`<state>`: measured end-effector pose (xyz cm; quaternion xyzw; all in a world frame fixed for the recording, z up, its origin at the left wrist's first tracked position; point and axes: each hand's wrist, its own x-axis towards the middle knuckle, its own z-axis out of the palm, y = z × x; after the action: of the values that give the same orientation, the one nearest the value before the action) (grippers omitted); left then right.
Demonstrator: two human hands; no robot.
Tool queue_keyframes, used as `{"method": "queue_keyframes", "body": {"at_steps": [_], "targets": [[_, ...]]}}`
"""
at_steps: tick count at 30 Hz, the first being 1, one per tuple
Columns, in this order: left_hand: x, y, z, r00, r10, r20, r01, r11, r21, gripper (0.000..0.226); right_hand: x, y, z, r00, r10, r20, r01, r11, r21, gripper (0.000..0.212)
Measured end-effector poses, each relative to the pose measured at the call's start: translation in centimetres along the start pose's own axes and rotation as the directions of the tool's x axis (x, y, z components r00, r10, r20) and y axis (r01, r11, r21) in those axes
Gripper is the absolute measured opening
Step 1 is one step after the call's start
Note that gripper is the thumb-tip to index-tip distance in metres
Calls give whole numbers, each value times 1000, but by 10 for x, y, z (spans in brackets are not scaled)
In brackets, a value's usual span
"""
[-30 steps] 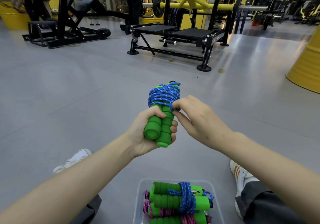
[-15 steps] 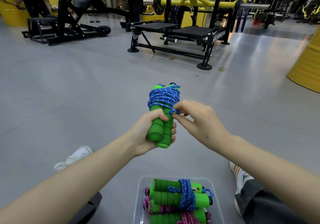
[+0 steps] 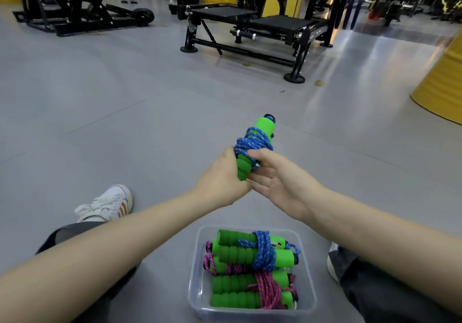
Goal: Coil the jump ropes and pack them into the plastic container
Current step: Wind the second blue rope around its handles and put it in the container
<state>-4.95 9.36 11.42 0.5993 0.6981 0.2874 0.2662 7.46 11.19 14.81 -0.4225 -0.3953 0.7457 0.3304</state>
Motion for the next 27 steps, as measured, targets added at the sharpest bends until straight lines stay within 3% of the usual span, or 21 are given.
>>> {"method": "queue_keyframes", "body": {"at_steps": [3,5,8,10,13,16,18,20,21,23,27], "targets": [[-15,3,18,993,101,60,-113,958,265,70,0,17,2,987,58,-151,-57,998,15,40],[-19,3,24,985,106,134,-143,939,313,92,4,26,0,964,57,-261,-46,998,47,43],[-21,2,16,934,96,344,-123,991,55,102,8,38,-12,953,41,-302,-30,999,41,42],[-24,1,5,903,94,418,-48,992,-119,92,5,48,-28,971,48,-232,-50,999,-3,42],[-24,-6,-15,945,5,327,21,997,-76,95,-2,53,-60,994,110,17,-106,979,-175,37],[-27,-20,-24,941,12,338,-14,1000,2,99,-8,56,-81,932,303,198,-146,816,-559,35],[-35,-28,-22,885,12,465,-55,996,77,94,-8,66,-80,893,411,182,-98,573,-813,42],[-42,-36,-15,822,-2,570,-118,978,174,89,-4,80,-74,877,456,153,-26,362,-932,41],[-45,-40,-9,794,-10,607,-152,965,215,84,-2,88,-72,869,474,144,-8,304,-953,41],[-51,-48,4,745,-51,665,-177,946,271,69,1,100,-69,852,503,145,9,263,-965,40],[-60,-64,29,698,-119,706,-213,907,363,58,3,112,-69,826,528,197,29,309,-951,28]]}}
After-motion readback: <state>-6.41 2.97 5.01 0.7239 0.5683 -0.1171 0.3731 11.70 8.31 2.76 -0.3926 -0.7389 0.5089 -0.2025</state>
